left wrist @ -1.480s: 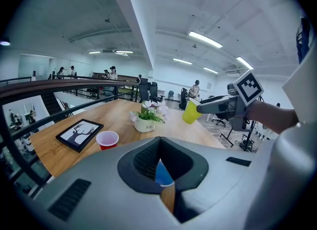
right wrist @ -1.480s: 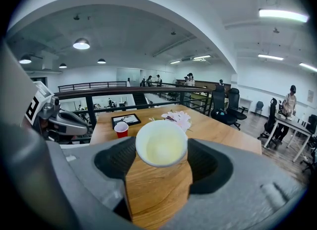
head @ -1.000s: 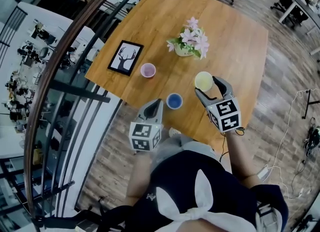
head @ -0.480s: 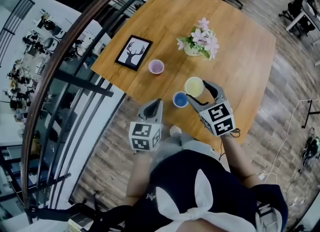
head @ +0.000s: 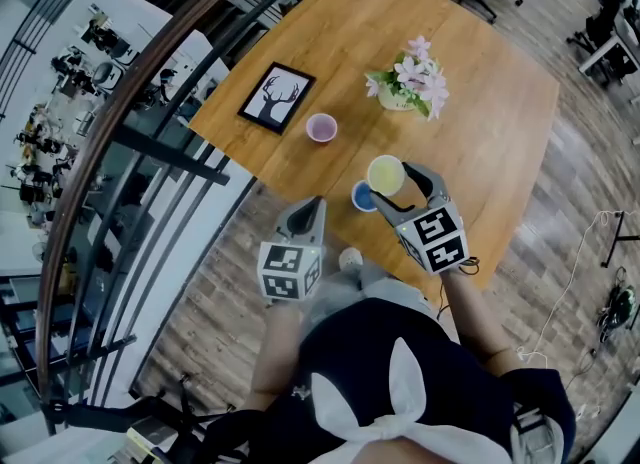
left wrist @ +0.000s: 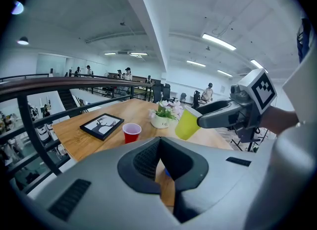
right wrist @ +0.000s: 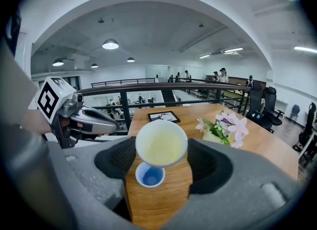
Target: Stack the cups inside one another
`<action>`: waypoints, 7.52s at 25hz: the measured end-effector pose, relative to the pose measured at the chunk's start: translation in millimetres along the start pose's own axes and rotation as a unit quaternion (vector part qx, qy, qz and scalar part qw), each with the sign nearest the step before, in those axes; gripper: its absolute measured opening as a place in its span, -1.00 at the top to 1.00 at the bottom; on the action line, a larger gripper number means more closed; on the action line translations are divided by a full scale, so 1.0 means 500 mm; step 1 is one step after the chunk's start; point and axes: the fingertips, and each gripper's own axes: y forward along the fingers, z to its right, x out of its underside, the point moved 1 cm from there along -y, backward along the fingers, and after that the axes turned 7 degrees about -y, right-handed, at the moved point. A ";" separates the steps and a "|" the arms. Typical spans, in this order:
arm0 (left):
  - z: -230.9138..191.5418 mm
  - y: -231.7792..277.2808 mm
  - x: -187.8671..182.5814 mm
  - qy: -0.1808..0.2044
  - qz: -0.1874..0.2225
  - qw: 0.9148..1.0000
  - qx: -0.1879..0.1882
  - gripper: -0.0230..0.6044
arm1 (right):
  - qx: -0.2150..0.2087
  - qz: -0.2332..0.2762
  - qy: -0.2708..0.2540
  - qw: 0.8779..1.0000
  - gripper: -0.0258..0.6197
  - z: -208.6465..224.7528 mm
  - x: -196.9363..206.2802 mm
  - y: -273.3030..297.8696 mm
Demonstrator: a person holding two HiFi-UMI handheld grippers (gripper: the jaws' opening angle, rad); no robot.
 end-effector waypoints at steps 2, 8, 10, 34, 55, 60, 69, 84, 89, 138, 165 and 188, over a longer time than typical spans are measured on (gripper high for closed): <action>0.000 0.000 -0.001 -0.001 0.001 1.000 0.000 0.88 | -0.003 -0.003 -0.001 1.000 -0.08 -0.003 0.002 0.003; 0.004 -0.003 0.001 -0.001 0.000 1.000 0.002 0.88 | -0.017 -0.017 -0.003 1.000 -0.08 -0.021 0.021 0.011; 0.003 -0.002 0.003 -0.002 0.000 1.000 0.002 0.88 | -0.022 -0.026 -0.004 0.999 -0.08 -0.026 0.032 0.017; -0.016 -0.010 0.024 -0.013 -0.011 1.000 -0.002 0.88 | -0.062 -0.091 -0.004 0.994 -0.09 -0.074 0.128 0.098; -0.013 -0.021 0.035 -0.020 -0.008 1.000 -0.005 0.88 | -0.060 -0.059 0.000 0.996 -0.13 -0.065 0.077 0.082; -0.019 -0.019 0.029 -0.019 -0.007 1.000 -0.006 0.88 | -0.063 -0.049 -0.003 0.997 -0.13 -0.055 0.050 0.096; -0.039 -0.010 0.003 -0.015 -0.010 1.000 -0.001 0.88 | -0.064 -0.025 -0.018 0.997 -0.13 -0.020 -0.026 0.134; -0.060 0.035 0.006 -0.025 -0.021 0.999 0.005 0.88 | -0.101 -0.014 -0.075 0.992 -0.13 0.003 -0.103 0.220; -0.068 0.042 0.008 -0.032 -0.024 0.999 0.005 0.88 | -0.118 -0.027 -0.095 0.988 -0.13 -0.002 -0.110 0.251; -0.187 0.139 0.006 -0.047 -0.078 0.996 0.024 0.88 | -0.187 -0.158 -0.172 0.954 -0.14 -0.002 -0.020 0.501; -0.177 0.108 -0.017 -0.042 -0.052 0.998 0.014 0.88 | -0.156 -0.112 -0.197 0.961 -0.06 0.016 -0.110 0.422; -0.135 0.026 -0.057 -0.021 -0.020 1.000 -0.004 0.88 | -0.116 -0.012 -0.220 0.969 -0.06 -0.012 -0.231 0.217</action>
